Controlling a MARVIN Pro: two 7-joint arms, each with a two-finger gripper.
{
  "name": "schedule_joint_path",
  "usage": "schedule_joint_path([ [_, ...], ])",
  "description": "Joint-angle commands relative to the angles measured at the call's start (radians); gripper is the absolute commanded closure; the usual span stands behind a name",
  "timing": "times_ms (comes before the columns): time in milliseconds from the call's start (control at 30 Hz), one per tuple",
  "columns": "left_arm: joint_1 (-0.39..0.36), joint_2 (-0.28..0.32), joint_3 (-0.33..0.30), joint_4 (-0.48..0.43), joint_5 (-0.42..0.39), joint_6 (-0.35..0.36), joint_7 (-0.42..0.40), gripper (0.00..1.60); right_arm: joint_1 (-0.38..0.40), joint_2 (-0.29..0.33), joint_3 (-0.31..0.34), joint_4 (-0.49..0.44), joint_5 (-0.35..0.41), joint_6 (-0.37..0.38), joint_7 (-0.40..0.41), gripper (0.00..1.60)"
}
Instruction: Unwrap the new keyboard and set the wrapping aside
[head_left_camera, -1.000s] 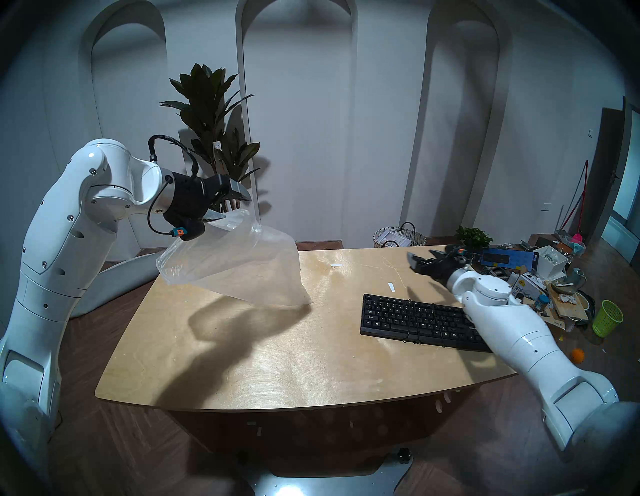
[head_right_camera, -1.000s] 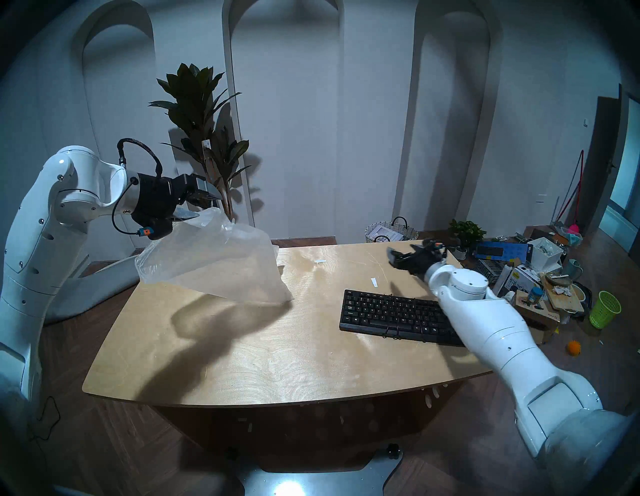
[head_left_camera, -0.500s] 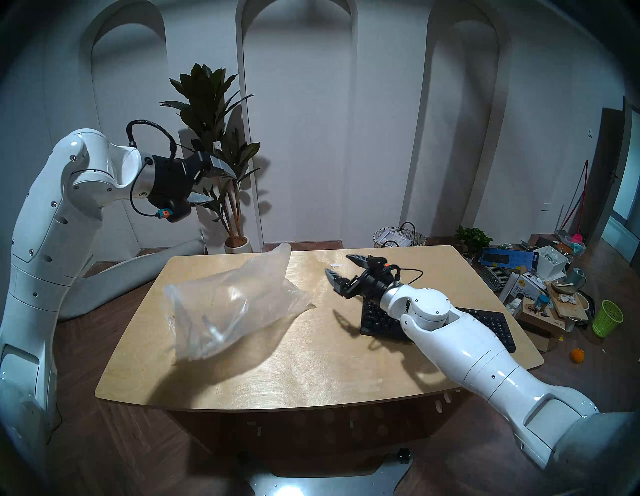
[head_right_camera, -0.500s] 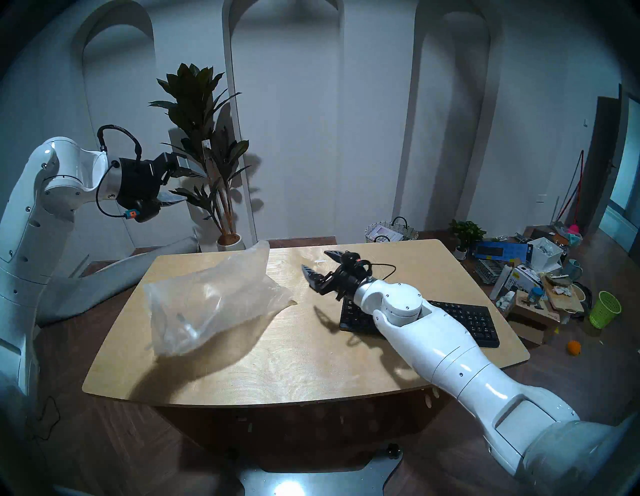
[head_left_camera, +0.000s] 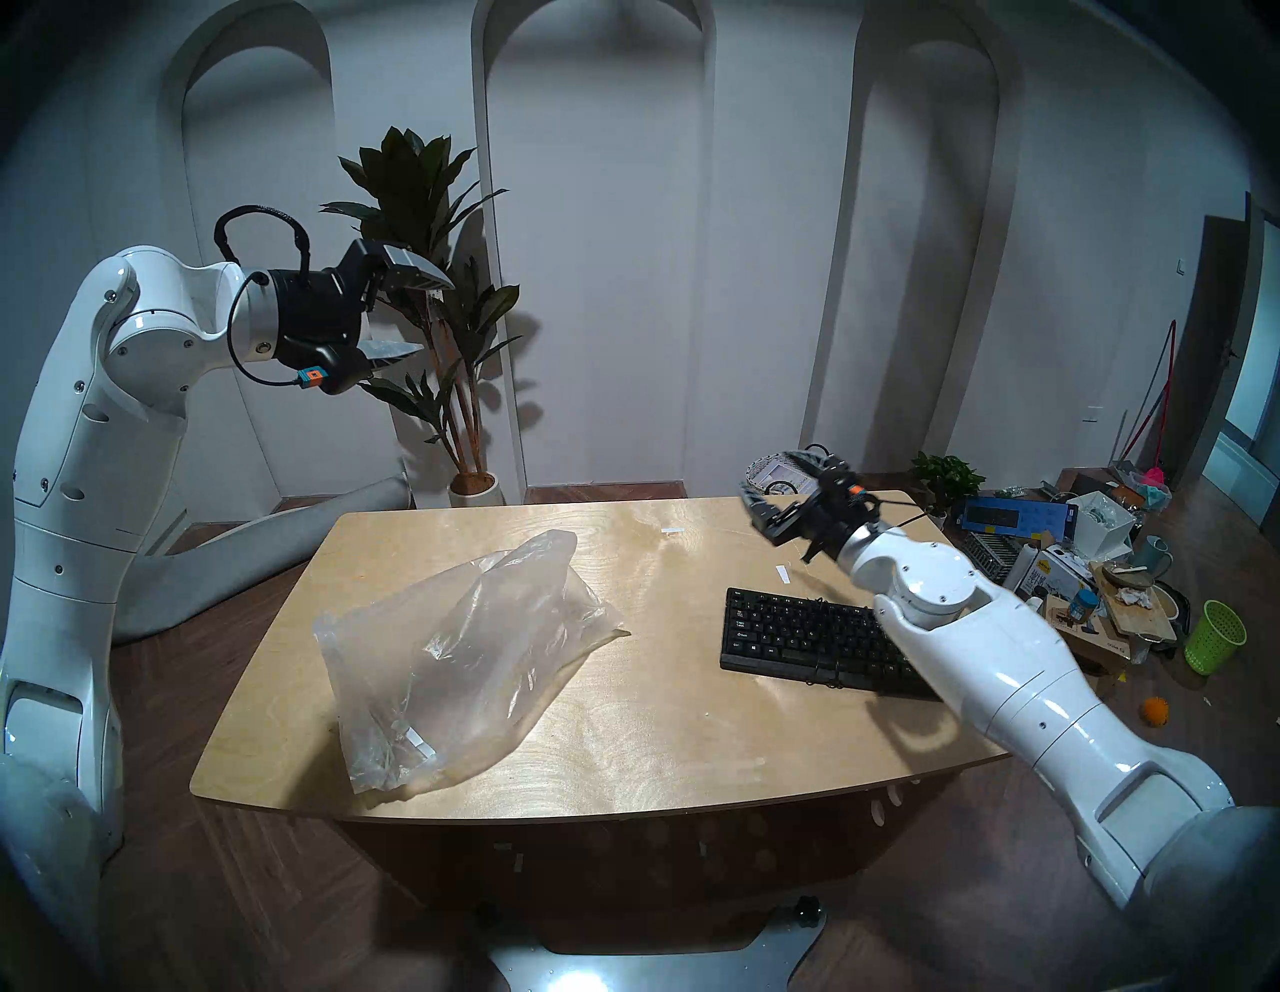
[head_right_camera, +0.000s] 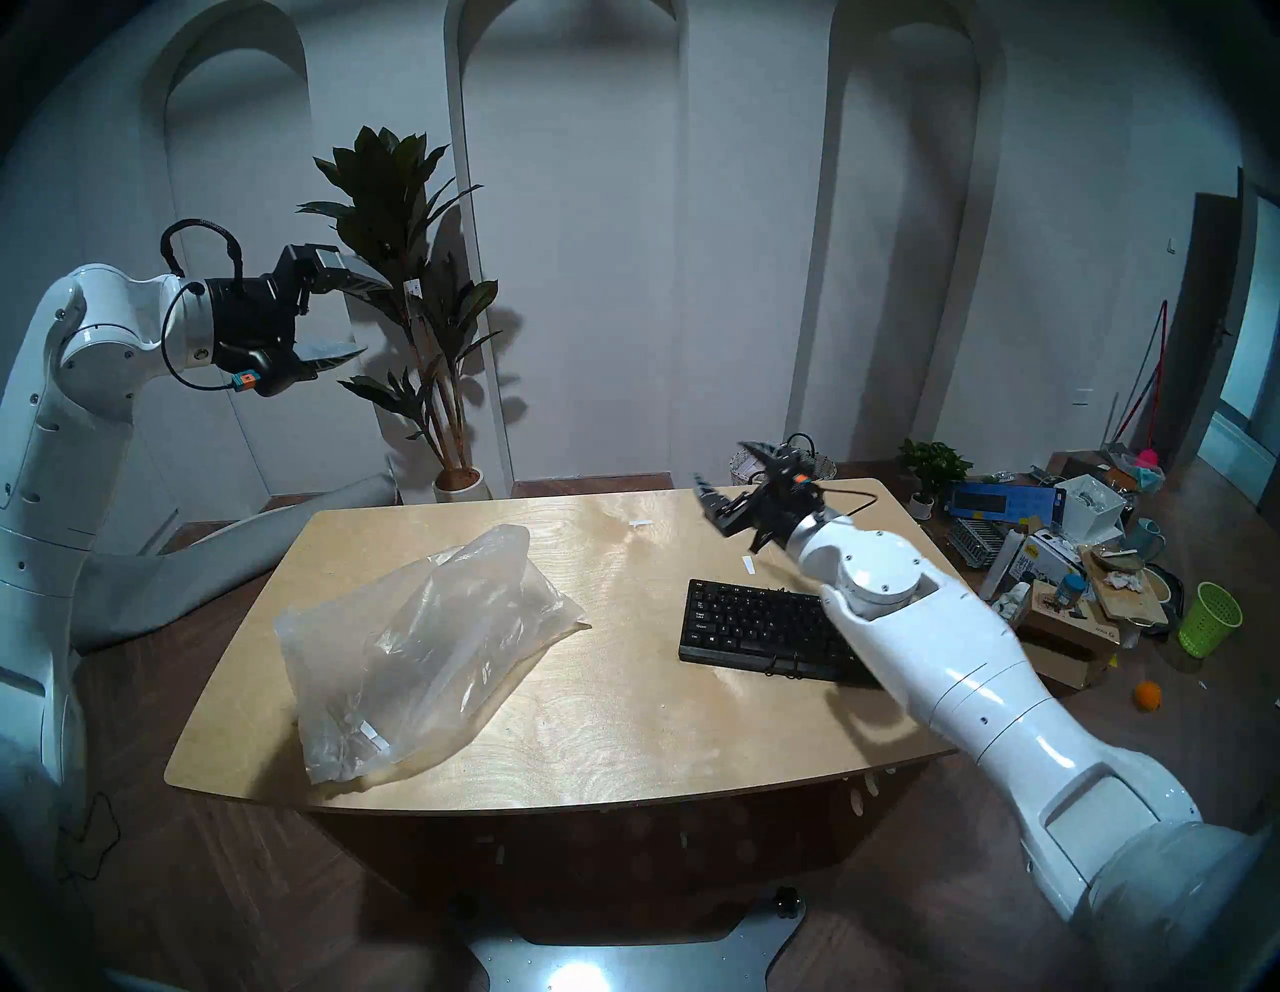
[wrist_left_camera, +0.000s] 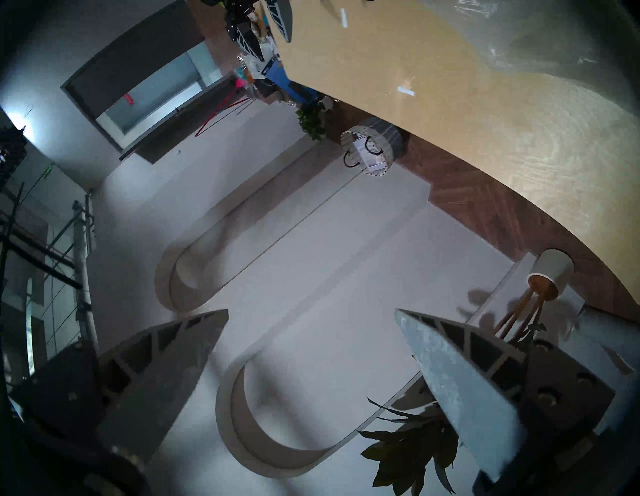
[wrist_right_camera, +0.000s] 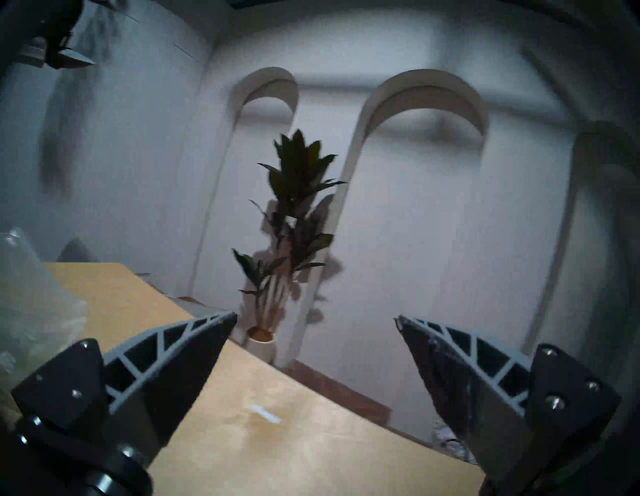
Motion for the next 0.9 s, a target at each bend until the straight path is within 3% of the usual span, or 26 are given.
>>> schedule_joint_path([
  [0,-0.018,-0.01,-0.071,0.044,-0.042,0.051,0.03,0.0,0.037,0.097,0.124,0.051,0.0,-0.014,-0.063,0.0],
  [67,-0.008,-0.018,-0.088,0.069,-0.057,0.068,0.037,0.0,0.032,0.142,0.159,0.07,0.001,-0.015,-0.081,0.0],
  [367,0.06,-0.074,-0.14,0.178,-0.117,0.147,0.061,0.0,0.022,0.207,0.268,0.121,0.013,-0.022,-0.146,0.0],
  [633,0.11,-0.135,-0.181,0.24,-0.179,0.223,0.087,0.0,0.013,0.224,0.326,0.12,0.031,-0.032,-0.177,0.0],
  [867,0.149,-0.181,-0.211,0.293,-0.23,0.289,0.096,0.0,-0.002,0.216,0.335,0.101,0.04,-0.037,-0.187,0.0],
])
